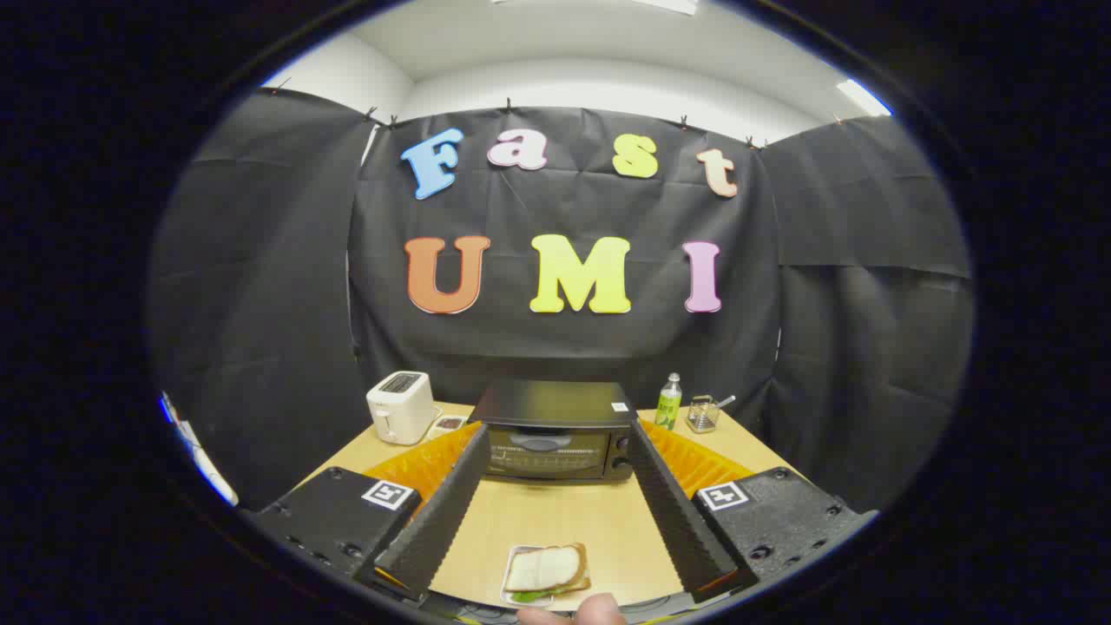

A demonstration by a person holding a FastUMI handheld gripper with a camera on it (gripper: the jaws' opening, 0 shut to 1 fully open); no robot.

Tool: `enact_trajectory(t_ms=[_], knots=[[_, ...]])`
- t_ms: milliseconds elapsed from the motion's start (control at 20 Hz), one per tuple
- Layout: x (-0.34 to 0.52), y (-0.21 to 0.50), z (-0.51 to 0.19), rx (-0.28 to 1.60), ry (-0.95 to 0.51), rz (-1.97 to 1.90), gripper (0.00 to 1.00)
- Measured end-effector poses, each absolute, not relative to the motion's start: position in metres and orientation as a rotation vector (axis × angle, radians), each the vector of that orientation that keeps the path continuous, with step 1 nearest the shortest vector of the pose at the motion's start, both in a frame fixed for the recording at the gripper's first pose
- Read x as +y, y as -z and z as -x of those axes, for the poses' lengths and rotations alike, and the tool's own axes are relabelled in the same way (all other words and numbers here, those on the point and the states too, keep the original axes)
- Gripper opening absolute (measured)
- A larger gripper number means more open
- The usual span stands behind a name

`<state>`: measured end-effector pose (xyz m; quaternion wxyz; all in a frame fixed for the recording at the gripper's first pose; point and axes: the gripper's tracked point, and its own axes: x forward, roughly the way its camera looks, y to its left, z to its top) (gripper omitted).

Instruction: Open the toaster oven, put the food inside, and close the toaster oven door.

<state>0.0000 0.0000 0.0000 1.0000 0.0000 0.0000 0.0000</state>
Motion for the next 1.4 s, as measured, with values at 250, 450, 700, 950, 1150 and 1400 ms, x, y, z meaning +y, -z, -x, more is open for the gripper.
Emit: enact_trajectory(t_ms=[250,450,700,950,1150,1400], knots=[[-0.002,-0.003,-0.003,0.007,0.009,-0.027,1.0],[0.003,-0.005,-0.004,0.008,0.002,-0.02,1.0],[0.003,-0.003,-0.007,0.017,-0.001,-0.028,1.0],[0.002,-0.007,-0.008,0.008,0.006,-0.028,1.0],[0.001,-0.01,-0.009,0.004,0.019,-0.034,1.0],[0.014,-0.01,-0.014,0.009,0.005,-0.05,1.0]])
